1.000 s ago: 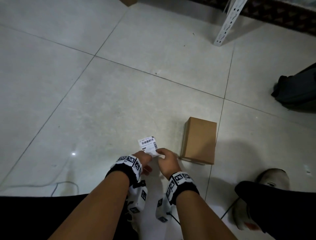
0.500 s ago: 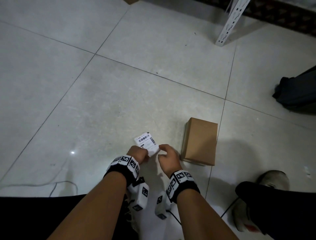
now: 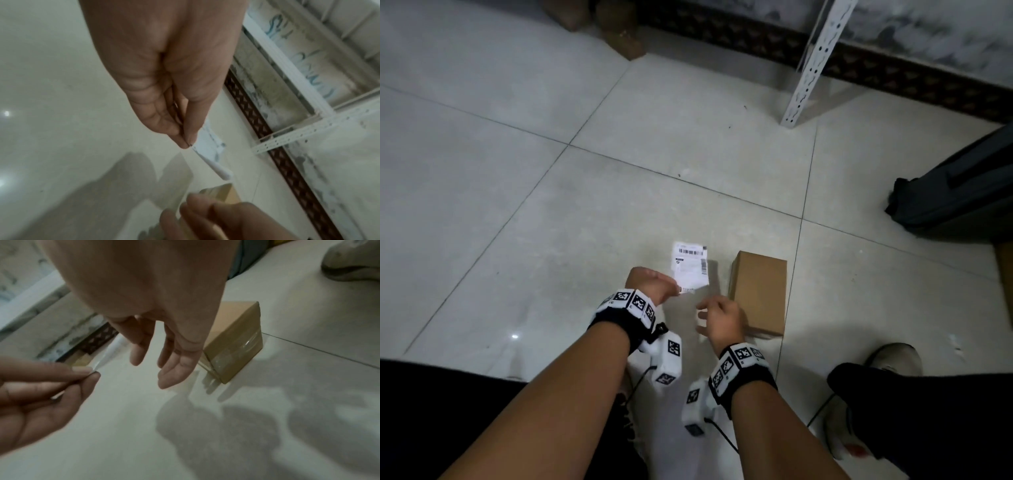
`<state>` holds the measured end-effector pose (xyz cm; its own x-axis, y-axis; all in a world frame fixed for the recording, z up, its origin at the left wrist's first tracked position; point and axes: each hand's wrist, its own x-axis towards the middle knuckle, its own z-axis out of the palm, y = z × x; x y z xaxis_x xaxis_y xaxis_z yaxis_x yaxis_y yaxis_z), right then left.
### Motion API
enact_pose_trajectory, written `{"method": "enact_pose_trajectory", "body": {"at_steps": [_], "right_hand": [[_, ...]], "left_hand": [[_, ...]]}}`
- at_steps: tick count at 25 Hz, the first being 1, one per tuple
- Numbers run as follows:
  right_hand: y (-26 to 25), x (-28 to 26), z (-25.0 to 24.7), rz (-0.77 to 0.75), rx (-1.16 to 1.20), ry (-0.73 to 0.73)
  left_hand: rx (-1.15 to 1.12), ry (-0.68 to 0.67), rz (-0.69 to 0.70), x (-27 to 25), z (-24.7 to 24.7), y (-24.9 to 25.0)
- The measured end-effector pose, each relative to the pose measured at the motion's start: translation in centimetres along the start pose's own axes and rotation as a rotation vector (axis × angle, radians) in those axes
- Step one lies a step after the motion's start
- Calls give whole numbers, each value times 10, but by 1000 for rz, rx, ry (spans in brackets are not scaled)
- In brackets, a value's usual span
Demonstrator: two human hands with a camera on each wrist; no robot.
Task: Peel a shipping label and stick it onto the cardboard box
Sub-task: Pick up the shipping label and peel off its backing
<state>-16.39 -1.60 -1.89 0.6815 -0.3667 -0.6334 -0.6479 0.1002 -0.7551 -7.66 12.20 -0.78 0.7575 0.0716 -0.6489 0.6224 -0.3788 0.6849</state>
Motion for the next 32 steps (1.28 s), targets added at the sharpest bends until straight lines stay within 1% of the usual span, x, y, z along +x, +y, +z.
{"method": "enact_pose_trajectory", "body": {"at_steps": [2,3,6,8,11,14,15,16,17,19,21,23,25,26,29,32], "right_hand": [[-24,-14,-11,38,188,6],[-35,-20,-18,35,262,6],[-63,-34,-42,2,384,-27],[-80,-38,-57,7,432,-65],[-113,-56,-92,-64,339,-7],[-128,-80,-135,-64,420,-2],[-133,-92,-152,-71,403,12],[-135,-94,-158,-73,360,9],[-136,-95,-164,-83,290,7],[-152,-92,-173,-115,53,-32],[-170,-96,-179,-137,-114,-128],[-189,-104,-182,-171,-180,-181],[-196,-113,-180,-194,-130,-209],[-195,-116,-179,-202,-98,-223],[-179,-126,-178,-207,39,-223],[-163,-127,-181,-220,146,-167]], "left_hand": [[-200,-41,9,-16,-6,13],[-267,-89,-6,-28,-8,20],[-344,-272,-53,-62,-11,38],[-382,-345,-61,-81,-9,51],[-332,-464,-21,-114,3,76],[-261,-608,-71,-158,12,92],[-217,-636,-63,-171,14,98],[-194,-629,-62,-175,14,100],[-164,-580,-22,-178,12,101],[-227,-453,130,-175,15,110],[-333,-418,245,-179,14,127],[-360,-399,334,-183,9,148],[-369,-376,397,-185,4,160],[-364,-367,406,-188,6,161],[-330,-394,367,-194,16,160],[-313,-403,341,-200,25,159]]}}
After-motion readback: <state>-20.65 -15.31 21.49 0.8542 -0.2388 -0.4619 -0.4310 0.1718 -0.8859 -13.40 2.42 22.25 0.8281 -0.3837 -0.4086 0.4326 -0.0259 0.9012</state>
